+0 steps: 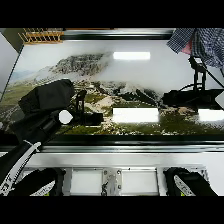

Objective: Fold the clothes and pants, and hang the long-sleeved shirts on hangers.

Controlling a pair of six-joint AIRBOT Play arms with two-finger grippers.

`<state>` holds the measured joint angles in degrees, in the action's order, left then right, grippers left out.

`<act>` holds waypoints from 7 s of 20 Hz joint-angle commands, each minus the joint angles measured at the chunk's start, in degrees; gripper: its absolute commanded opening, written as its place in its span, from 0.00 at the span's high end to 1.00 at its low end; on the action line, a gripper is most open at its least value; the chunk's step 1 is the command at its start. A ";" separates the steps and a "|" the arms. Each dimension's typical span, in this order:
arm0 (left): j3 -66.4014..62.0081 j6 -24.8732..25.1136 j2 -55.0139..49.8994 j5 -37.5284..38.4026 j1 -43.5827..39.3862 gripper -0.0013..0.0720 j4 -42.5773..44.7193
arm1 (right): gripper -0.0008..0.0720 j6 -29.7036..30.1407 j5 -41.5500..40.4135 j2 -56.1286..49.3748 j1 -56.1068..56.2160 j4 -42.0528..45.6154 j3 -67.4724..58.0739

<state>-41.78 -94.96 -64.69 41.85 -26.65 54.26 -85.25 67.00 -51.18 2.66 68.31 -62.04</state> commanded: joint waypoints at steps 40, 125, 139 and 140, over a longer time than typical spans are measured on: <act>-25.07 -8.59 -26.03 9.73 18.29 0.98 50.90 | 0.96 0.00 0.00 -0.04 0.04 -0.02 0.13; -62.95 -6.34 14.60 -7.23 6.45 0.98 43.69 | 0.96 15.87 -11.96 6.60 -3.17 -42.99 -15.30; -62.97 -7.04 -30.77 11.21 3.89 0.08 43.23 | 0.96 -12.28 -12.96 4.55 -6.58 14.01 14.34; -62.95 -7.96 -30.03 15.72 5.84 0.08 43.21 | 0.96 -12.28 -12.96 4.57 -7.82 14.03 14.62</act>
<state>-104.68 -101.54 -92.07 47.07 -22.90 97.25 -94.21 54.46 -46.61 -2.81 75.77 -51.55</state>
